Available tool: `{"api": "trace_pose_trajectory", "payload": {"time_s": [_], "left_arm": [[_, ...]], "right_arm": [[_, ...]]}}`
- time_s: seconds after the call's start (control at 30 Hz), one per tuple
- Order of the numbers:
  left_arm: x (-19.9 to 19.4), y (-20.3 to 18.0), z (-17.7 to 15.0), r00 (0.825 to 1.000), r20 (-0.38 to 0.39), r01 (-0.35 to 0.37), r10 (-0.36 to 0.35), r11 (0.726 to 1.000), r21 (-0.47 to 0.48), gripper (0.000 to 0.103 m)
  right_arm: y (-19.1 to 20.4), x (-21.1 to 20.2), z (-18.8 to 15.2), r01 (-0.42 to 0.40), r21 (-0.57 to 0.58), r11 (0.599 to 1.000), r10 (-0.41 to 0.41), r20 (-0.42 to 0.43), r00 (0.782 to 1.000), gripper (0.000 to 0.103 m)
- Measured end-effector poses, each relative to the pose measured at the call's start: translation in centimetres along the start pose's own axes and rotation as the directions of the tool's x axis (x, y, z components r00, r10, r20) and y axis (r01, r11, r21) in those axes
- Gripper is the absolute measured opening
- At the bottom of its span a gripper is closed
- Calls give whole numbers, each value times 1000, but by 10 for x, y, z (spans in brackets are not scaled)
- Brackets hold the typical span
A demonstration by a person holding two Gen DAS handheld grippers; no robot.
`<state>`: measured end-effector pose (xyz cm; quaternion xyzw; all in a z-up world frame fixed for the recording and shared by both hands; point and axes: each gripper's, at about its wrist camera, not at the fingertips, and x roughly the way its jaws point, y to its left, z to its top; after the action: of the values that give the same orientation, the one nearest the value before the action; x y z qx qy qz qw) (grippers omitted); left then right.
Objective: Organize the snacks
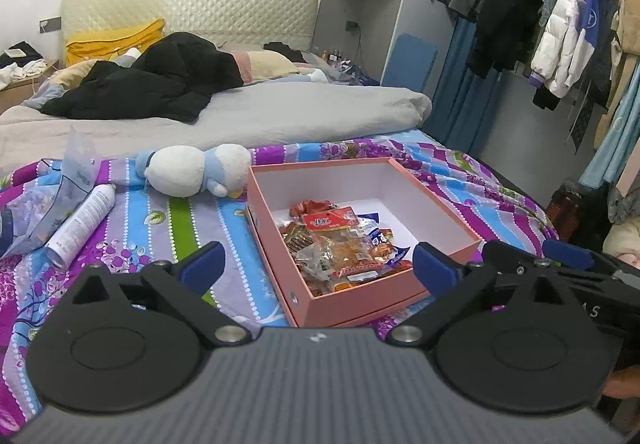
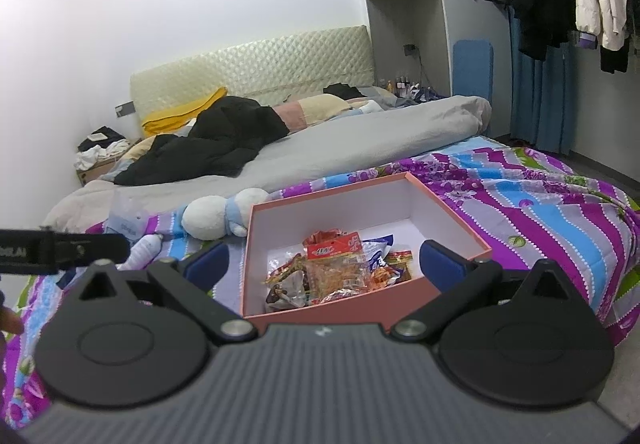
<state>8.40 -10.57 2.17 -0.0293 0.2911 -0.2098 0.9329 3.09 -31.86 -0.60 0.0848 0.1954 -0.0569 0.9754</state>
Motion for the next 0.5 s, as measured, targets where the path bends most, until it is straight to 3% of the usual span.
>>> {"api": "trace_pose_trajectory", "payload": {"time_s": [0.5], "left_arm": [[-4,-1,6,999,-15,-36,36,999,-16,102]], "right_arm": [[1,-3,-2,-2,-6,1000,2,1,1000,103]]}}
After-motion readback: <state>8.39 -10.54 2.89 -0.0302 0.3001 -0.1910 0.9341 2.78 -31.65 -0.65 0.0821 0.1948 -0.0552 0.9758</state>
